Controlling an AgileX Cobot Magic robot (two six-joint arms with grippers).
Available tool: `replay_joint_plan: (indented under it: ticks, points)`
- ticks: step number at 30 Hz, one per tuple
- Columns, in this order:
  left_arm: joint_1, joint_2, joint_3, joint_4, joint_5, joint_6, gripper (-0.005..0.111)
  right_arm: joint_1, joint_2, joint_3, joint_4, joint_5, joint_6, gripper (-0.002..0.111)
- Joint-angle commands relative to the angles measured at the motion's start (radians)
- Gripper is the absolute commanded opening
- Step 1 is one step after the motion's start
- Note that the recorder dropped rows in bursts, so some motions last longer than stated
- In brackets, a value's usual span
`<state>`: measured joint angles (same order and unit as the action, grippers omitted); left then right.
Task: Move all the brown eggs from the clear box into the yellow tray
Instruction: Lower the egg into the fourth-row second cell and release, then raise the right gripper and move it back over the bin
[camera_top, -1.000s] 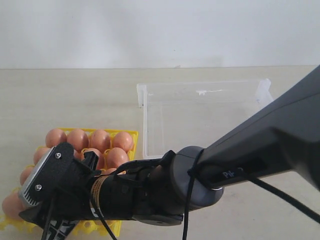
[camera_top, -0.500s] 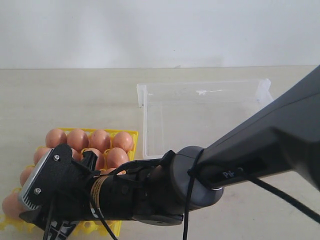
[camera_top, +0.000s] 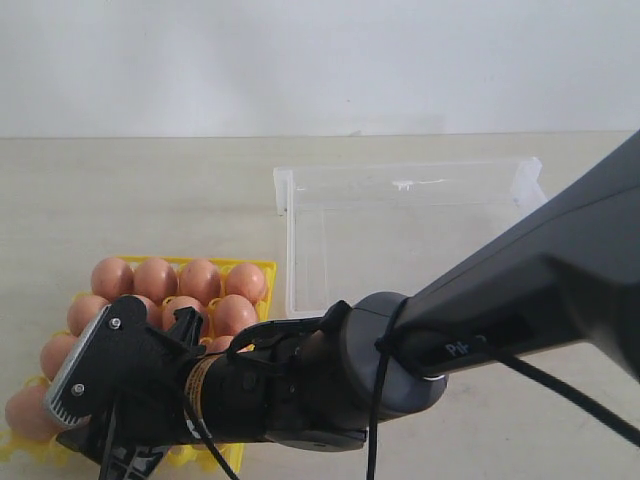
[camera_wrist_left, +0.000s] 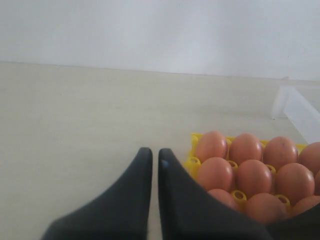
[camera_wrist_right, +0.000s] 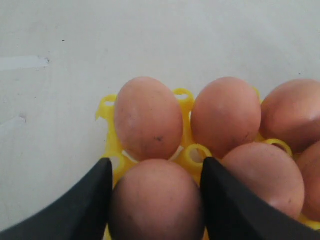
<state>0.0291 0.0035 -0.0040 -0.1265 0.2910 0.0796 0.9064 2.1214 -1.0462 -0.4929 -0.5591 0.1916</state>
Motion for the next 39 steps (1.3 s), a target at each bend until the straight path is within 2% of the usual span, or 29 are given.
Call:
replay_joint_plan:
  ticks: [1, 10, 16, 22, 25, 30, 34, 36, 38, 39]
  points:
    - [-0.005, -0.004, 0.004, 0.005, -0.006, 0.000, 0.004, 0.002, -0.003, -0.004, -0.006, 0.000, -0.007, 0.045]
    - [-0.005, -0.004, 0.004, 0.005, -0.006, 0.000, 0.004, 0.002, -0.005, -0.004, 0.001, -0.103, -0.007, 0.045]
    - [-0.005, -0.004, 0.004, 0.005, -0.006, 0.000, 0.004, 0.002, -0.005, -0.004, 0.001, 0.020, -0.007, 0.045]
    - [-0.005, -0.004, 0.004, 0.005, -0.006, 0.000, 0.004, 0.002, -0.005, -0.004, 0.001, 0.016, -0.007, 0.045]
    - [-0.005, -0.004, 0.004, 0.005, -0.006, 0.000, 0.004, 0.002, -0.005, -0.004, 0.001, -0.004, -0.007, 0.045]
    - [-0.005, -0.004, 0.004, 0.005, -0.006, 0.000, 0.004, 0.002, -0.007, -0.004, 0.016, -0.159, 0.004, 0.045]
    - [-0.005, -0.004, 0.004, 0.005, -0.006, 0.000, 0.004, -0.002, -0.056, -0.004, 0.032, -0.152, -0.037, 0.044]
    - [-0.005, -0.004, 0.004, 0.005, -0.006, 0.000, 0.004, -0.027, -0.172, -0.004, 0.240, -0.055, -0.120, 0.044]
    - [-0.005, -0.004, 0.004, 0.005, -0.006, 0.000, 0.004, -0.105, -0.306, -0.005, 0.675, 0.134, -0.353, 0.044]
    - [-0.005, -0.004, 0.004, 0.005, -0.006, 0.000, 0.004, -0.191, -0.373, -0.026, 0.916, 0.332, -0.546, 0.044]
